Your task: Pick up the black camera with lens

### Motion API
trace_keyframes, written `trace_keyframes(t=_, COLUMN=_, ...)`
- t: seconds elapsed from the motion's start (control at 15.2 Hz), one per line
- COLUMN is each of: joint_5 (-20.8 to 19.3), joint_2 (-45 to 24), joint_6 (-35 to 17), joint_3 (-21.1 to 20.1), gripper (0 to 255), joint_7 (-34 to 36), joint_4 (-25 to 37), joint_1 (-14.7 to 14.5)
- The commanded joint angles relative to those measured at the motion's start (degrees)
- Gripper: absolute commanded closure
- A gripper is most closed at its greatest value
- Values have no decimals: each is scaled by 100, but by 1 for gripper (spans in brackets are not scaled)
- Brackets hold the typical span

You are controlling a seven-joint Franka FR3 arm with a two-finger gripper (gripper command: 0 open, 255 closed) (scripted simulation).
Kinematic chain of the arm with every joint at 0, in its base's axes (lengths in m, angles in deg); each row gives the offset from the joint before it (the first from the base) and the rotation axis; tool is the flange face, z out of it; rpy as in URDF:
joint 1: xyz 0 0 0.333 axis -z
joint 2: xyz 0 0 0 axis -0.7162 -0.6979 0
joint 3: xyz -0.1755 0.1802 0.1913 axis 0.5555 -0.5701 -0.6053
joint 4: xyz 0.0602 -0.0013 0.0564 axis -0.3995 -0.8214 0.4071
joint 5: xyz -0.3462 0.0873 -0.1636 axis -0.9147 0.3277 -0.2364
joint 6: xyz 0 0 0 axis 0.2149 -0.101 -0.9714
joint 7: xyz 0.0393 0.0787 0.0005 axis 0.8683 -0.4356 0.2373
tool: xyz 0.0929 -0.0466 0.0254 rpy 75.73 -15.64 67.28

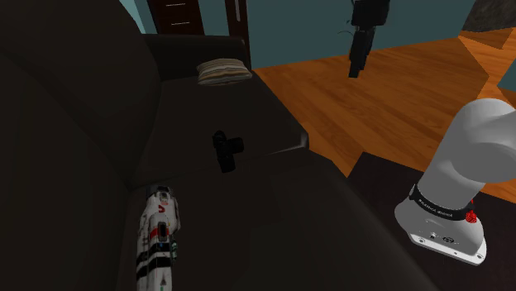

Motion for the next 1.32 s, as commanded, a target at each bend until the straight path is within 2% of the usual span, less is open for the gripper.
trace_keyframes(t=0.0, joint_5=0, joint_2=0, joint_6=0, joint_3=0, gripper=0, joint_7=0, joint_4=0, joint_1=0)
trace_keyframes(t=0.59, joint_5=103, joint_2=-1642, joint_6=-1378, joint_3=-456, gripper=0, joint_7=6, joint_4=278, joint_1=-347)
trace_keyframes(t=1.25, joint_5=-86, joint_2=-3687, joint_6=-2454, joint_3=-931, gripper=0, joint_7=129, joint_4=1245, joint_1=-626)
